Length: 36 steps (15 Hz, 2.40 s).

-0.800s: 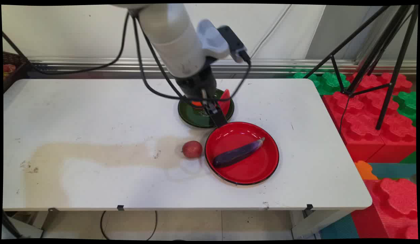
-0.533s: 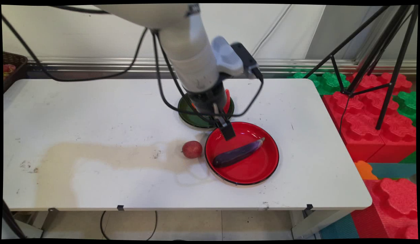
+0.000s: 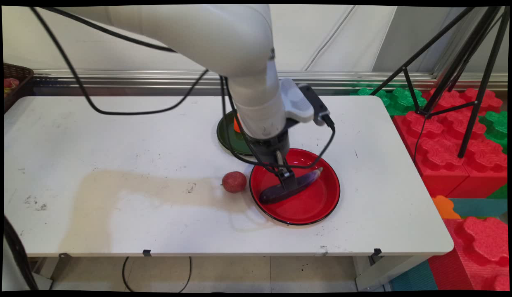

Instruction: Pick up the eggplant from the red plate, then place the picked object on the table

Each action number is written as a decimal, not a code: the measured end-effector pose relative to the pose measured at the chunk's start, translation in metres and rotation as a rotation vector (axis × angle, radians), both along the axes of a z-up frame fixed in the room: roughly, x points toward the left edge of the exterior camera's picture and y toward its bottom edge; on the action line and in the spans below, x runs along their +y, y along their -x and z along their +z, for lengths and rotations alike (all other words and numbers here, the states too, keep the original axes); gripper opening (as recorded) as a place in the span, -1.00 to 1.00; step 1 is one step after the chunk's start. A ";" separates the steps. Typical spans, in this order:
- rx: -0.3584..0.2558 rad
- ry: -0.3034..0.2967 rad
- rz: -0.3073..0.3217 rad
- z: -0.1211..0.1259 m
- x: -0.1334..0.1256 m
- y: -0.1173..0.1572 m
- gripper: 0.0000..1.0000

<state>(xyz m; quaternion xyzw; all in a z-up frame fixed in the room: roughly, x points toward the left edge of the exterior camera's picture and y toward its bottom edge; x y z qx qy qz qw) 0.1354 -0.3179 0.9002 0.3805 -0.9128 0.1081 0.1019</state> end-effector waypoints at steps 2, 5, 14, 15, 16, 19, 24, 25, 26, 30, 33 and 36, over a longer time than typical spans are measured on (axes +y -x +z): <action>-0.004 -0.010 -0.001 -0.013 -0.004 0.006 1.00; -0.010 -0.025 0.000 -0.032 -0.011 0.013 1.00; 0.003 -0.048 -0.016 -0.082 -0.032 0.026 1.00; 0.005 -0.049 -0.017 -0.085 -0.033 0.027 1.00; 0.008 -0.049 -0.019 -0.089 -0.035 0.028 1.00; 0.019 -0.050 -0.023 -0.099 -0.040 0.030 1.00; 0.038 -0.038 -0.035 -0.103 -0.044 0.032 -1.00; 0.039 -0.035 -0.037 -0.103 -0.044 0.031 -1.00; 0.041 -0.028 -0.039 -0.101 -0.044 0.031 -1.00; 0.044 -0.004 -0.037 -0.088 -0.042 0.027 -1.00; 0.048 0.028 -0.032 -0.061 -0.038 0.021 -1.00; 0.052 0.065 -0.047 -0.028 -0.032 0.014 -1.00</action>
